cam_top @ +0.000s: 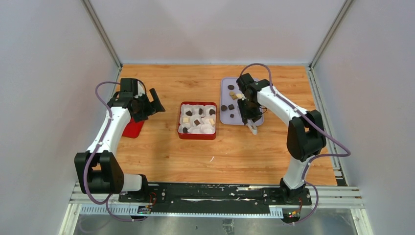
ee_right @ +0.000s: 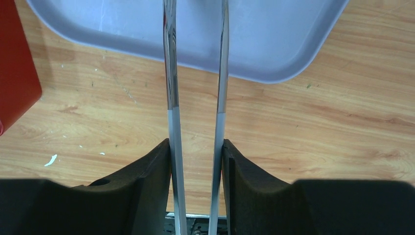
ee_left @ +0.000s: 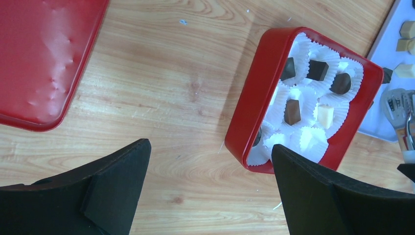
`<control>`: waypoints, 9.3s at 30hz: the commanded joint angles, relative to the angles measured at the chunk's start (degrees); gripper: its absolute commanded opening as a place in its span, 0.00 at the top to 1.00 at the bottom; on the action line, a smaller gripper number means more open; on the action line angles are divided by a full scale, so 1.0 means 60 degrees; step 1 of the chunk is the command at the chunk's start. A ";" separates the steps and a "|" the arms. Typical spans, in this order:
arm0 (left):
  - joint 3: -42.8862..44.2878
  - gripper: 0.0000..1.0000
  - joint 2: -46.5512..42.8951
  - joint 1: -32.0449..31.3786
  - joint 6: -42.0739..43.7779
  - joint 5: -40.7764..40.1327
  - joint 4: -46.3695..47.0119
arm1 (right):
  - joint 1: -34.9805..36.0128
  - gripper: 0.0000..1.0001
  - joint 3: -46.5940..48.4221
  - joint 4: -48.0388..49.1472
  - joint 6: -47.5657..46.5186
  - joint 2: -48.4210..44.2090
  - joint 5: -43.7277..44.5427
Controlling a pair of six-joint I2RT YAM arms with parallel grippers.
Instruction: Pack the chocolate
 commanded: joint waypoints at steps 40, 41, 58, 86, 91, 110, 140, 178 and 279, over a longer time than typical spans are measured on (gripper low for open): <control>0.0175 0.00 0.0157 0.0046 0.0132 -0.0032 -0.0016 | 0.1769 0.99 0.1286 -0.0735 -0.1392 -0.1787 -0.1986; 0.0174 0.00 0.0168 0.0044 0.0112 0.0005 0.0012 | 0.2081 0.98 0.1384 -0.0819 -0.1468 -0.1686 -0.1978; 0.0037 0.00 0.0011 0.0044 0.0113 -0.0104 -0.0012 | 0.3743 0.96 0.1409 -0.0672 -0.1148 0.0012 -0.2340; 0.0122 0.00 0.0173 0.0044 0.0143 -0.0056 0.0007 | 0.3958 0.68 0.1611 -0.1123 -0.1502 0.0515 -0.2668; 0.0095 0.00 0.0141 0.0044 0.0126 -0.0043 -0.0004 | 0.3972 0.65 0.1616 -0.1117 -0.1527 0.0513 -0.2673; -0.0029 0.00 -0.0024 0.0044 0.0092 -0.0020 0.0002 | 0.3991 0.61 0.1603 -0.1131 -0.1522 0.0440 -0.2584; 0.0054 0.00 0.0012 0.0047 0.0092 -0.0088 0.0006 | 0.3906 0.82 0.2206 -0.1268 -0.1663 0.0333 -0.2303; 0.0041 0.00 -0.0117 0.0046 0.0126 -0.0245 -0.0118 | -0.1304 0.59 0.2590 -0.0658 -0.1200 0.1686 -0.0762; 0.0245 0.00 0.0354 0.0044 0.0059 -0.0070 -0.0045 | 0.3262 0.61 0.0777 -0.1723 -0.1683 -0.0065 -0.2613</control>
